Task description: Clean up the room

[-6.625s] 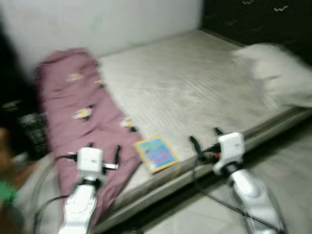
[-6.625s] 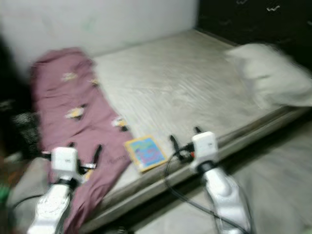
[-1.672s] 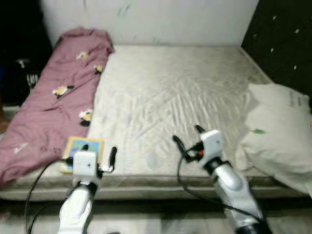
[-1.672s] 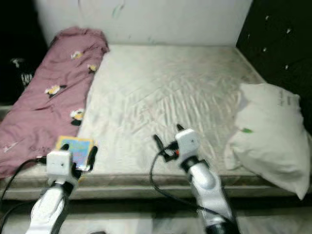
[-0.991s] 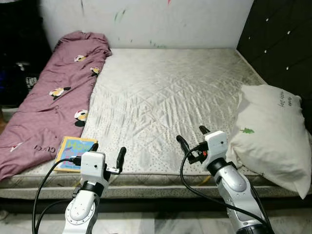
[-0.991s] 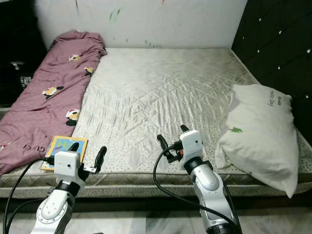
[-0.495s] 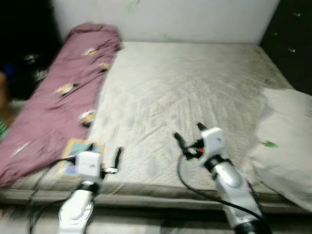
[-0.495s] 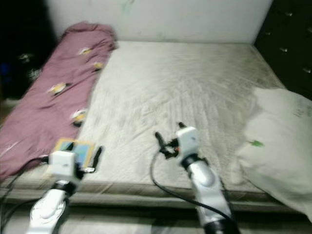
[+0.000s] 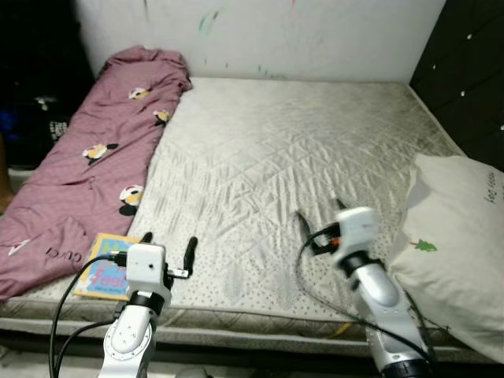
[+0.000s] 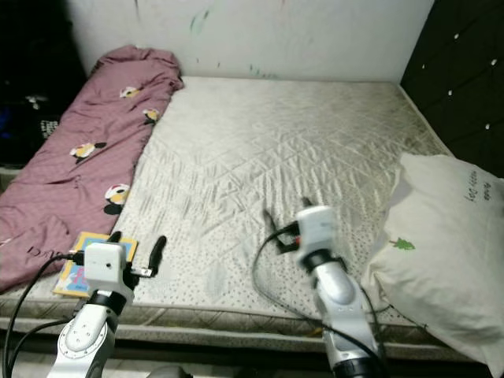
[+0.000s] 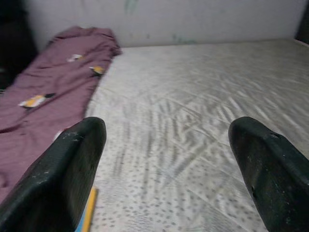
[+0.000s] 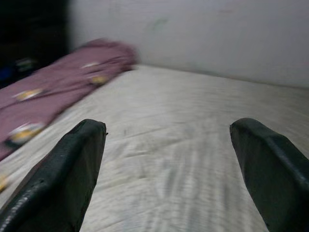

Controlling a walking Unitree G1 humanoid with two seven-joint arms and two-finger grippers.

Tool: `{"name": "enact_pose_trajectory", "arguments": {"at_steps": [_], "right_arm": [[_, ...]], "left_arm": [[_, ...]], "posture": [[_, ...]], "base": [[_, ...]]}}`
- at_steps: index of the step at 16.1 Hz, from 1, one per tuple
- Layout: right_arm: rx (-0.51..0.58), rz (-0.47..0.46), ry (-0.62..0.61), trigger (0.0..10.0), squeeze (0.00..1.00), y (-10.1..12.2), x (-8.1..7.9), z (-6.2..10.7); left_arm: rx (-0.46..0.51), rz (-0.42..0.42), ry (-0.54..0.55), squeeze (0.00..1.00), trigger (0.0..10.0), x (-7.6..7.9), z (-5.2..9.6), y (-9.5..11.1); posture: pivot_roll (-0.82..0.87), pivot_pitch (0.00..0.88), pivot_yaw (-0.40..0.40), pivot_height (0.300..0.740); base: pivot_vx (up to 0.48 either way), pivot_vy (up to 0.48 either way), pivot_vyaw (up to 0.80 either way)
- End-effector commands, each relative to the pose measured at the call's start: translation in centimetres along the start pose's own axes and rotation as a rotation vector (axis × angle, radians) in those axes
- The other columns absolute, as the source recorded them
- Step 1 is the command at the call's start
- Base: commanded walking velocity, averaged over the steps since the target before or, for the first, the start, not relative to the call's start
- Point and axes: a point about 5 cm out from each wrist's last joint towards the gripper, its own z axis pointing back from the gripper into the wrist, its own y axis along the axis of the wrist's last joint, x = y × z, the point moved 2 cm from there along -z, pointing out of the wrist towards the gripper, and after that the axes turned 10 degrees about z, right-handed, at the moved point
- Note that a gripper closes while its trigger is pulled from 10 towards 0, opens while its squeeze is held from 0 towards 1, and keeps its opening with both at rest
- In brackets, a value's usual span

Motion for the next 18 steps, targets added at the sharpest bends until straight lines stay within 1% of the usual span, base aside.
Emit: {"name": "enact_pose_trajectory", "arguments": {"at_steps": [1,2,4,5,10,11,13,18], "right_arm": [[0.000,-0.023,-0.073,10.0,0.00,0.1,1.3,0.3],[-0.033,-0.053,-0.166,10.0,0.00,-0.6,2.5,1.1],[-0.079,-0.060,-0.244,10.0,0.00,-1.6,3.4,2.2],[-0.092,-0.073,-0.263,10.0,0.00,-1.9,3.6,2.4],[-0.074,-0.017,-0.213,10.0,0.00,-1.3,2.9,2.1],[-0.070,-0.005,-0.193,10.0,0.00,-1.2,2.6,2.1],[-0.071,-0.006,-0.186,10.0,0.00,-1.3,2.4,2.1],[-0.073,-0.006,-0.185,10.0,0.00,-1.3,2.3,2.2]], "left_arm": [[0.023,-0.014,0.024,0.00,10.0,-0.4,-0.2,0.5],[0.018,0.004,0.072,0.00,10.0,-0.9,-0.3,0.4],[0.013,0.006,0.086,0.00,10.0,-1.1,-0.3,0.3],[0.015,0.000,0.082,0.00,10.0,-1.1,-0.3,0.3],[0.016,-0.003,0.063,0.00,10.0,-0.8,-0.4,0.3],[0.016,-0.002,0.062,0.00,10.0,-0.7,-0.5,0.3],[0.018,0.000,0.061,0.00,10.0,-0.7,-0.5,0.3],[0.014,0.003,0.047,0.00,10.0,-0.6,-0.5,0.2]], "posture": [[0.00,0.000,0.013,0.740],[0.00,0.000,0.017,0.740],[-0.01,0.000,0.020,0.740],[-0.01,0.000,0.023,0.740],[-0.01,0.000,0.022,0.740],[-0.01,0.000,0.021,0.740],[-0.01,0.000,0.020,0.740],[-0.02,0.000,0.024,0.740]], "base": [[0.000,0.000,0.00],[0.000,0.000,0.00],[0.000,0.000,0.00],[0.000,0.000,0.00],[0.000,-0.316,0.00],[0.000,-0.364,0.49],[0.000,-0.366,0.57],[0.000,-0.380,0.00]]}}
